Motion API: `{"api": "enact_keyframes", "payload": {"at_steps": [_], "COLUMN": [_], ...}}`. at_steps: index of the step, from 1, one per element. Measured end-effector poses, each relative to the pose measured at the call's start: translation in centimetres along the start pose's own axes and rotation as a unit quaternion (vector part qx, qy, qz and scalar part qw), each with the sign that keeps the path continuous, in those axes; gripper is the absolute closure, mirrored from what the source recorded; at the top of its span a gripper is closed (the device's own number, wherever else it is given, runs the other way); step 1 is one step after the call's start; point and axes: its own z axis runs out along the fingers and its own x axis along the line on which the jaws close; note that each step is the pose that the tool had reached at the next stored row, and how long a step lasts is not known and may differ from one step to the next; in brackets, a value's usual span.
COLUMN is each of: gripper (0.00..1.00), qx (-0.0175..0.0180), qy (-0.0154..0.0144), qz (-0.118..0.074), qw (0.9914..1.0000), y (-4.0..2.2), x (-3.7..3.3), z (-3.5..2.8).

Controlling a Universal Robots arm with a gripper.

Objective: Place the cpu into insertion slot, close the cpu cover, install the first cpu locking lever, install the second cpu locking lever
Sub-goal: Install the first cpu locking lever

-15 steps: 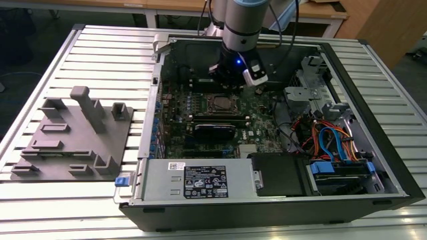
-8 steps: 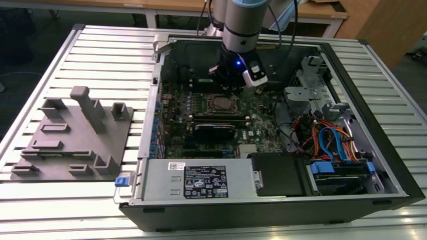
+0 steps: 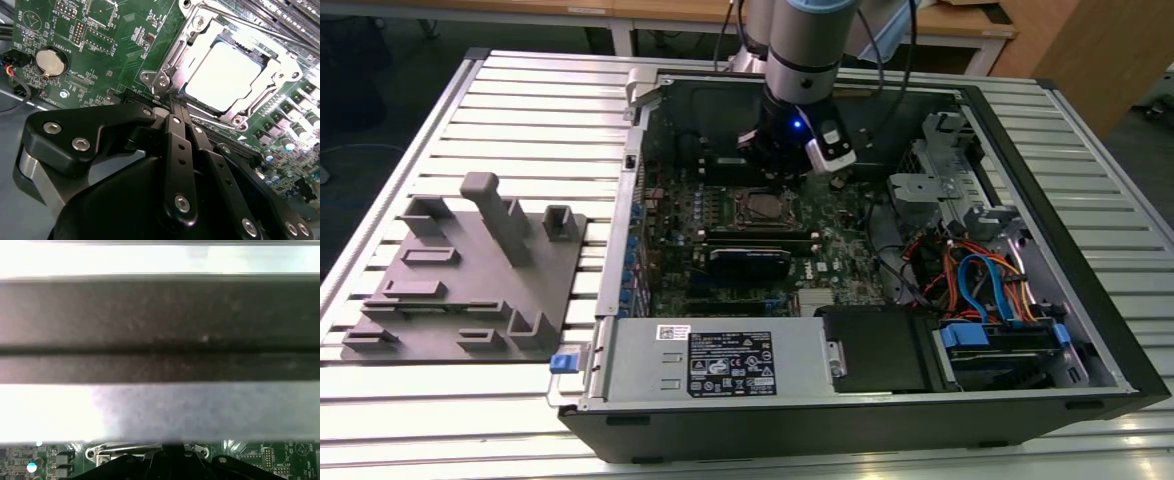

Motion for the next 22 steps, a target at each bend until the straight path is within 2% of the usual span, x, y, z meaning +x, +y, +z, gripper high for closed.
{"api": "enact_keyframes", "payload": {"at_steps": [4, 7, 13, 18, 22], "gripper": [0.90, 0.90, 0.90, 0.90, 0.90], "qx": [0.0001, 0.0038, 0.0074, 0.0122, 0.0124], "qy": [0.0001, 0.0001, -0.0001, -0.0002, -0.0002], "qz": [0.000, 0.000, 0.000, 0.000, 0.000], "qw": [1.00000, 0.99999, 0.99997, 0.99993, 0.99992], "y": [0.01, 0.00, 0.01, 0.00, 0.00], "x": [0.00, 0.00, 0.00, 0.00, 0.02], "z": [-0.08, -0.09, -0.07, -0.01, -0.02]}}
